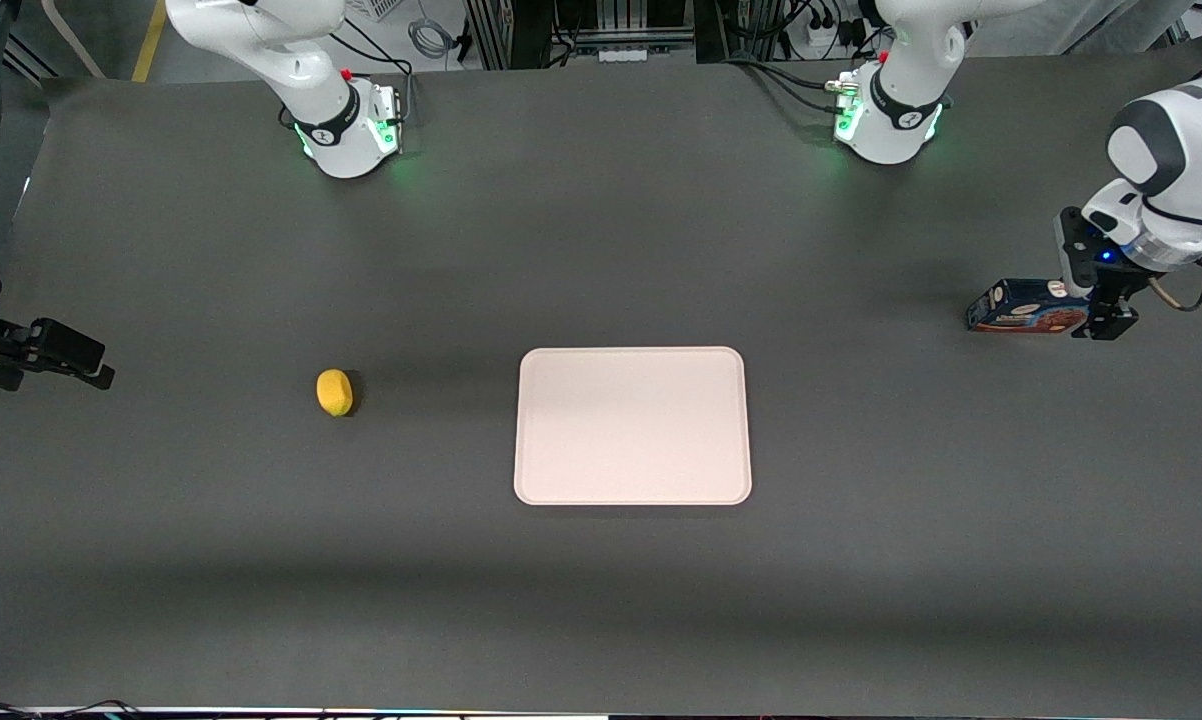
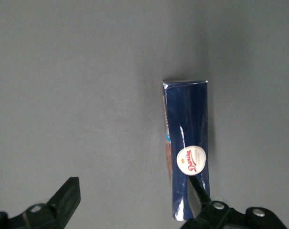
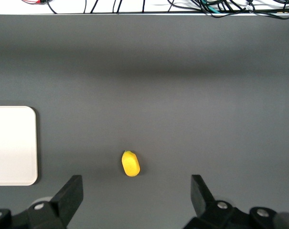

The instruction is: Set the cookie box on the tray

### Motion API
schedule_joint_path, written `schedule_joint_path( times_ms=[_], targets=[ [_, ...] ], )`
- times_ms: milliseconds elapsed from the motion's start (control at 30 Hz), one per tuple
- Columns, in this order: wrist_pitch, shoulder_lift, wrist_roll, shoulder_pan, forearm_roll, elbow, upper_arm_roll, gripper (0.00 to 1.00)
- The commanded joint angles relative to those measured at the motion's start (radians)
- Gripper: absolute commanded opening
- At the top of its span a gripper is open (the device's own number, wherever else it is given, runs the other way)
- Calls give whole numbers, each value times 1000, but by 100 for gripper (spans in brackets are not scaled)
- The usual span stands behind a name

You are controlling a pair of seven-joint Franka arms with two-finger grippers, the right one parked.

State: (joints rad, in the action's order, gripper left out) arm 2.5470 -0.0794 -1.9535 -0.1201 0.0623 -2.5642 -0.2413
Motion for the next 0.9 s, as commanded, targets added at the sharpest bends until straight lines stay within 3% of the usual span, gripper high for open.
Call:
schedule_joint_path(
  times_ms=[0,867],
  targets=[
    [25,0,-30,-4,-18,-17,-23,100],
    [102,72,-15,7,-67,-34,-23,100]
  ],
)
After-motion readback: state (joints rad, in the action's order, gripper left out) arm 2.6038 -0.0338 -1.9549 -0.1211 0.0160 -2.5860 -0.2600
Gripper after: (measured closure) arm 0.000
